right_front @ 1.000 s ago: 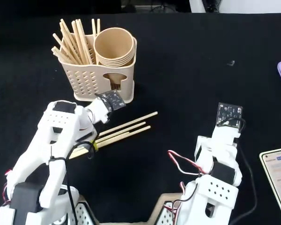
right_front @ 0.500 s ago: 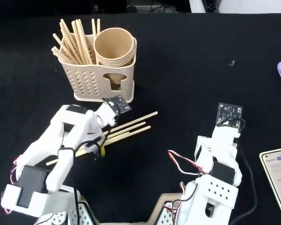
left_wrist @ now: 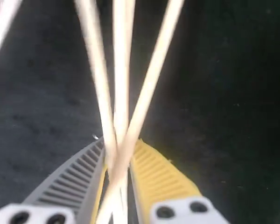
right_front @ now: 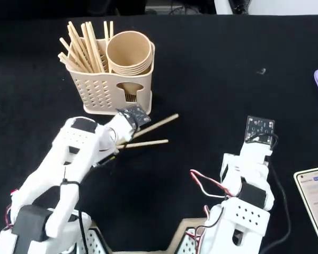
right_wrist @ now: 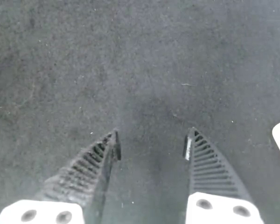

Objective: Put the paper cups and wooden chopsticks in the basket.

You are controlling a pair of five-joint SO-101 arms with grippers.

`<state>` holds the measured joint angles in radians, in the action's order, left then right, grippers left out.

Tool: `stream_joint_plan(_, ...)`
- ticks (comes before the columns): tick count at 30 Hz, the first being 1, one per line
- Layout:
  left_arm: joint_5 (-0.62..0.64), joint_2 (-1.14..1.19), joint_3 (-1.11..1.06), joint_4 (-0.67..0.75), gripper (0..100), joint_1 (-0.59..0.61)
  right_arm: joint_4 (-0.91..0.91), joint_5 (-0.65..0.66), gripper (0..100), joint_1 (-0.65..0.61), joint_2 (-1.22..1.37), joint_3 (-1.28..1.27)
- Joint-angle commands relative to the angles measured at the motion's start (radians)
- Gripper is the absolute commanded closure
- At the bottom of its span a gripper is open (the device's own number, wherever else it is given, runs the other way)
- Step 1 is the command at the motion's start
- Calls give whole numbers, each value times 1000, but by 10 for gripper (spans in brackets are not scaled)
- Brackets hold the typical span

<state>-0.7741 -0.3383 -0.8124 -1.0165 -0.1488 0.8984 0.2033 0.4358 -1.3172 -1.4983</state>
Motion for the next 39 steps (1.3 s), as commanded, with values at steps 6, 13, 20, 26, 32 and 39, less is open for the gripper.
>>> stream_joint_plan(6, 11, 94, -10, 66, 955, -4, -20, 0, 770, 6, -21, 2)
stream_joint_plan(13, 11, 152, -8, 61, 817, -4, -20, 0, 770, 6, -21, 2)
stream_joint_plan(20, 9, 152, 42, 57, 805, 8, -20, 0, 770, 6, -21, 1)
stream_joint_plan(26, 6, 152, 99, -11, 805, 7, -20, 0, 770, 6, -21, 1)
stream_joint_plan(32, 5, 161, 122, -44, 892, 33, -20, 0, 770, 6, -21, 1)
stream_joint_plan(39, 5, 160, 120, -54, 971, 30, -20, 0, 770, 6, -21, 1)
